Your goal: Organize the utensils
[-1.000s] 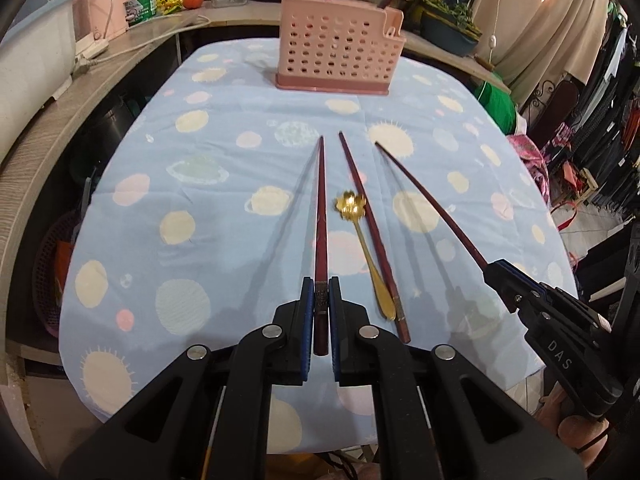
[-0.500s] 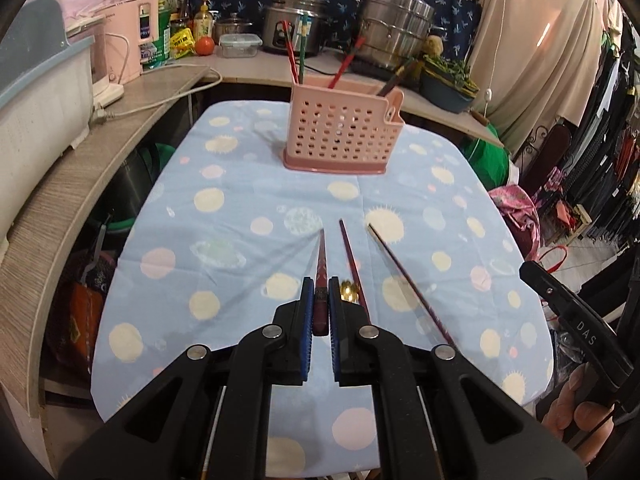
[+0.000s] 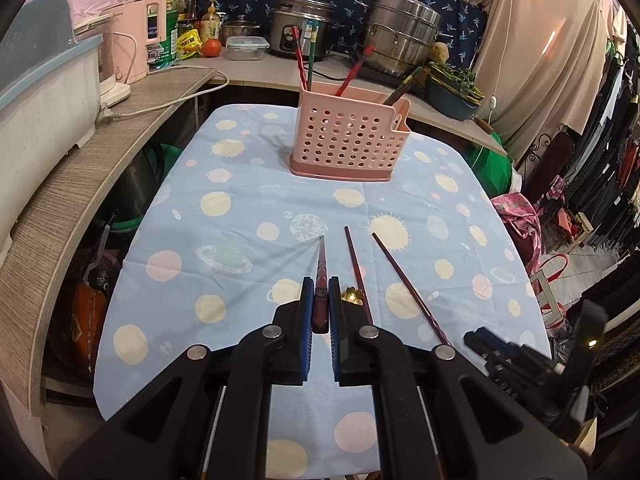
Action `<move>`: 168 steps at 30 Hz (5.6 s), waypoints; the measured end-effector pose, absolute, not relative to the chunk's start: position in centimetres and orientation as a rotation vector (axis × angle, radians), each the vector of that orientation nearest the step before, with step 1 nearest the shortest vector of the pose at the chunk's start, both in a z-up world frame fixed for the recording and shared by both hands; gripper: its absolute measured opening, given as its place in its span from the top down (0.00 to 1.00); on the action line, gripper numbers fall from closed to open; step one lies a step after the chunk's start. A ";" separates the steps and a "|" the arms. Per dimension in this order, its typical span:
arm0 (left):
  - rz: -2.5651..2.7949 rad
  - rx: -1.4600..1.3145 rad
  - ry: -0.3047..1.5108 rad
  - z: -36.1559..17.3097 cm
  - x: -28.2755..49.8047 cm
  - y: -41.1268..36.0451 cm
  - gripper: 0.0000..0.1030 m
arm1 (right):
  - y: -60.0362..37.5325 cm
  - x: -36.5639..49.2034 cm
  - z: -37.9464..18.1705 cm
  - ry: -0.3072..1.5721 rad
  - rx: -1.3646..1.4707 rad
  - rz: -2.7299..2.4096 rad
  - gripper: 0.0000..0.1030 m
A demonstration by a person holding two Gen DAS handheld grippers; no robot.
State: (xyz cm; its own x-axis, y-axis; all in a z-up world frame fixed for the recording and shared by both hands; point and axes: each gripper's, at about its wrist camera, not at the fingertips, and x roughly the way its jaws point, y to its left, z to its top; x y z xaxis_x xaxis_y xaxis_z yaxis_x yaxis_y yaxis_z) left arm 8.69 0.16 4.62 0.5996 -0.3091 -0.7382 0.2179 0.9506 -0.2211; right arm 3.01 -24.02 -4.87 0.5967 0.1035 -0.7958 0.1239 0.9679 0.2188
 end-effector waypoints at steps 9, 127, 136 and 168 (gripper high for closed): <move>-0.322 -0.112 0.909 3.7 8.0 -0.3 0.93 | -23.6 2.7 -7.4 0.983 0.226 -0.031 0.80; -0.259 -0.111 0.539 18.8 33.3 -3.5 0.93 | -27.2 32.6 16.5 0.416 0.361 0.029 0.93; -0.252 -0.127 0.588 16.9 33.8 -3.2 0.92 | -26.9 32.6 15.5 0.445 0.346 0.022 0.82; -0.219 -0.069 0.709 10.3 23.2 -1.6 0.67 | -23.9 17.6 9.2 0.593 0.282 0.038 0.75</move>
